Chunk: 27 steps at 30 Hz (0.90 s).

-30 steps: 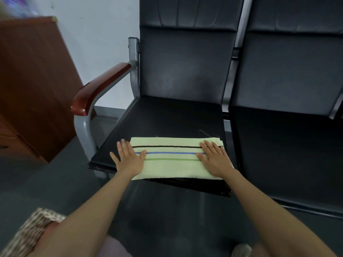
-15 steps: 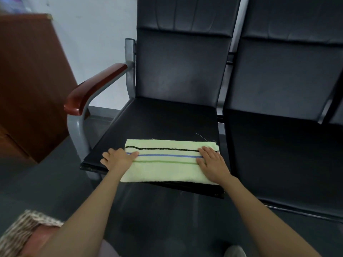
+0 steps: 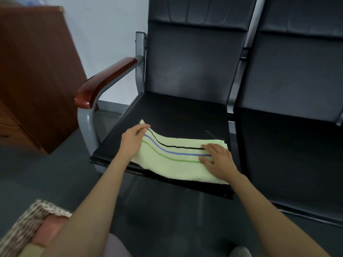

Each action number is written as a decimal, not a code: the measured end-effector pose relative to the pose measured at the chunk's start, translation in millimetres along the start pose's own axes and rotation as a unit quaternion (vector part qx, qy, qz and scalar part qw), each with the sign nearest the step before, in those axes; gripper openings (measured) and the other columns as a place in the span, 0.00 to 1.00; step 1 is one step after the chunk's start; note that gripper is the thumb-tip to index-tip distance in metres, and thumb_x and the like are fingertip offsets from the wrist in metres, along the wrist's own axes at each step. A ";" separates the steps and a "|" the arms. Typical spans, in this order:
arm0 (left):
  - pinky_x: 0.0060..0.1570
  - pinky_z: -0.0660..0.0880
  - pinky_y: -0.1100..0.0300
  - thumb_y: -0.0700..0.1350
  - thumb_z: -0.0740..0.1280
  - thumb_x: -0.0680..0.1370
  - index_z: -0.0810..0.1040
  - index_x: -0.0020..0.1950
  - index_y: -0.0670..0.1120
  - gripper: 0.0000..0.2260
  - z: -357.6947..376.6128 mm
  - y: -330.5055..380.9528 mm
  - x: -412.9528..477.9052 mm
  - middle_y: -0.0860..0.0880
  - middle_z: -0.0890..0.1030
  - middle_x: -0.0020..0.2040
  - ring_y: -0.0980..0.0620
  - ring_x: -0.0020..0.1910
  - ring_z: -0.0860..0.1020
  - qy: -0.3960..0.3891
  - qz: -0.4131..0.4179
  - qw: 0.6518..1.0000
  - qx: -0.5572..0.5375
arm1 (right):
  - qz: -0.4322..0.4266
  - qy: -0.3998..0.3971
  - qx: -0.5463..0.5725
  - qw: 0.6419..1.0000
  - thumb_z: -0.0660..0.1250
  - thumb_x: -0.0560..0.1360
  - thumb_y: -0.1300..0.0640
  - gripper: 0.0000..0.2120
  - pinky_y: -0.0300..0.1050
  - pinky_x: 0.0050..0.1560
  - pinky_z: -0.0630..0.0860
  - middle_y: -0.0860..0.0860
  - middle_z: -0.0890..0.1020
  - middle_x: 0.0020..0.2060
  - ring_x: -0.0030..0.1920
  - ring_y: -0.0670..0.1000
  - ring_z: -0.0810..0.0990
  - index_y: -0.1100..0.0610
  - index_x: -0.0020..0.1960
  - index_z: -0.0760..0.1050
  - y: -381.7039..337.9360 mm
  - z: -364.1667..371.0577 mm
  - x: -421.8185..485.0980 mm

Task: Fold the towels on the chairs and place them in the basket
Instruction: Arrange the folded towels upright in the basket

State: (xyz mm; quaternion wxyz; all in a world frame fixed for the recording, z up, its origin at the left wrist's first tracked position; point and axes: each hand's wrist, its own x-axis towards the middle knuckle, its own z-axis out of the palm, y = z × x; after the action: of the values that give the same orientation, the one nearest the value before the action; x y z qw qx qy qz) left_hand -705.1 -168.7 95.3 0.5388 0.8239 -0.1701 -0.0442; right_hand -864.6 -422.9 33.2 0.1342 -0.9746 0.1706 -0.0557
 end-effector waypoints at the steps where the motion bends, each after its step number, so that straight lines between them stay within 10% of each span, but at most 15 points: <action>1: 0.50 0.71 0.65 0.44 0.62 0.80 0.80 0.57 0.53 0.10 -0.5 6.7 0.8 0.51 0.81 0.55 0.56 0.50 0.77 -0.013 -0.007 1.000 -0.023 | -0.006 -0.022 0.001 1.000 0.55 0.79 0.40 0.24 0.50 0.75 0.48 0.46 0.61 0.74 0.75 0.47 0.54 0.44 0.74 0.60 -5.3 1.4 0.6; 7: 0.59 0.75 0.52 0.46 0.67 0.76 0.80 0.57 0.58 0.12 22.7 46.6 -5.2 0.49 0.80 0.58 0.51 0.54 0.79 -0.130 -0.008 0.990 -0.055 | -0.025 -0.108 -0.011 0.994 0.46 0.81 0.42 0.26 0.56 0.75 0.39 0.49 0.47 0.78 0.77 0.50 0.42 0.46 0.78 0.49 -75.4 22.5 15.9; 13: 0.55 0.63 0.70 0.40 0.63 0.78 0.72 0.70 0.49 0.20 69.6 60.7 -18.5 0.47 0.70 0.71 0.49 0.67 0.69 -0.204 0.017 0.969 0.141 | -0.016 0.004 0.196 0.980 0.61 0.74 0.62 0.09 0.52 0.52 0.72 0.51 0.78 0.45 0.49 0.53 0.73 0.59 0.51 0.78 -79.4 1.7 24.2; 17: 0.58 0.65 0.64 0.37 0.60 0.78 0.70 0.71 0.47 0.21 88.1 59.2 -21.6 0.44 0.67 0.71 0.47 0.68 0.69 -0.214 0.029 0.956 0.200 | 0.009 -0.068 0.094 0.993 0.67 0.75 0.55 0.11 0.46 0.55 0.72 0.49 0.76 0.52 0.56 0.51 0.71 0.53 0.57 0.78 -37.0 -24.5 10.3; 27: 0.43 0.76 0.60 0.47 0.56 0.83 0.67 0.71 0.50 0.16 111.7 49.0 -30.7 0.45 0.77 0.57 0.49 0.42 0.80 -0.251 -0.050 0.966 0.037 | 0.023 -0.109 0.175 0.978 0.57 0.79 0.61 0.14 0.35 0.43 0.67 0.45 0.72 0.44 0.45 0.45 0.72 0.52 0.54 0.80 -24.2 -26.5 -0.9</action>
State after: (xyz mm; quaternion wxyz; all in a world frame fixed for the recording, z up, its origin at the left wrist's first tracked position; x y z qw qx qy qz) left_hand -773.9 -273.8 89.7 0.4454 0.8130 -0.2598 -0.2705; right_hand -861.8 -407.0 65.3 0.3216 -0.9320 0.1652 0.0255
